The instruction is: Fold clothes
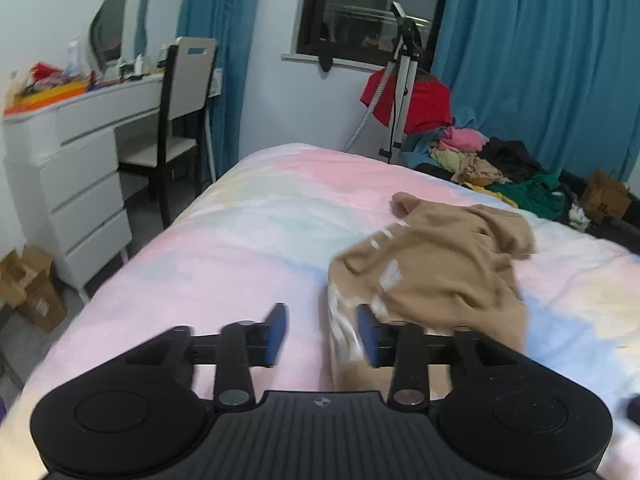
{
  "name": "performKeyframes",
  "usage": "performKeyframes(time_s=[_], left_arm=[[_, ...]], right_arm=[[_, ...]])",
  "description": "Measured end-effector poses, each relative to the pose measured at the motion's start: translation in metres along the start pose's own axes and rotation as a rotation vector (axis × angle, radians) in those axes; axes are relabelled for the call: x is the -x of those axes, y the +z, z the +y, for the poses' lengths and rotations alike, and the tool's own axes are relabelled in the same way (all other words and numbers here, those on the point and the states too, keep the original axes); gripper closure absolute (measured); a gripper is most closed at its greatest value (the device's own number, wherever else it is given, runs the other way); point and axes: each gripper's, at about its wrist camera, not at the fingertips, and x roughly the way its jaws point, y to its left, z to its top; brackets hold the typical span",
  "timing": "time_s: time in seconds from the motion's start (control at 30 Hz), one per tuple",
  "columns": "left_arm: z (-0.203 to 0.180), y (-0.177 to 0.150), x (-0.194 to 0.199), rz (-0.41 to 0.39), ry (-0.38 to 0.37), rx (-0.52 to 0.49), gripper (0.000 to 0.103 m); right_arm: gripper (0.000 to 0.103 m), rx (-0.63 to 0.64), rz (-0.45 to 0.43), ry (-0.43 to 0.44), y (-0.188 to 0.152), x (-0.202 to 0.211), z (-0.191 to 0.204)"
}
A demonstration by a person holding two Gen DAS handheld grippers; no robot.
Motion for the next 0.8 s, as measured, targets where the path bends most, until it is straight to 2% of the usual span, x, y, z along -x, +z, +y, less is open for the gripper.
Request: performKeyframes(time_s=[0.1,0.17,0.2,0.3,0.4,0.43,0.53,0.6,0.8], left_arm=[[0.0,-0.025,0.045,0.007,-0.068,0.062,0.038],[-0.001,-0.042,0.063,-0.002,-0.093,0.085,0.029],[-0.002,-0.049,0.069,-0.008,-0.094,0.085,0.029],[-0.008,-0.062,0.079,-0.035,-0.075,0.041,0.028],[-0.019,-0.064,0.078,-0.068,-0.041,-0.042,0.025],[-0.02,-0.064,0.076,-0.067,-0.046,-0.049,0.025],[-0.015,-0.063,0.066,-0.056,-0.097,-0.024,0.024],[-0.009,-0.063,0.057,-0.057,-0.107,-0.007,0.023],[0.008,-0.061,0.025,-0.031,-0.103,0.044,0.023]], right_arm=[[0.009,0.05,0.05,0.043,-0.016,-0.005,0.016],[0.012,0.08,0.081,0.06,-0.027,-0.004,0.025],[0.018,0.089,0.094,0.064,-0.032,-0.003,0.028],[0.027,0.102,0.126,0.061,-0.042,0.003,0.035],[0.037,0.121,0.129,0.062,-0.048,0.006,0.045],[0.037,0.127,0.129,0.062,-0.049,0.007,0.049],[0.04,0.149,0.132,0.042,-0.051,-0.003,0.063],[0.042,0.152,0.131,0.019,-0.049,-0.014,0.071],[0.042,0.175,0.134,0.039,-0.049,-0.055,0.097]])
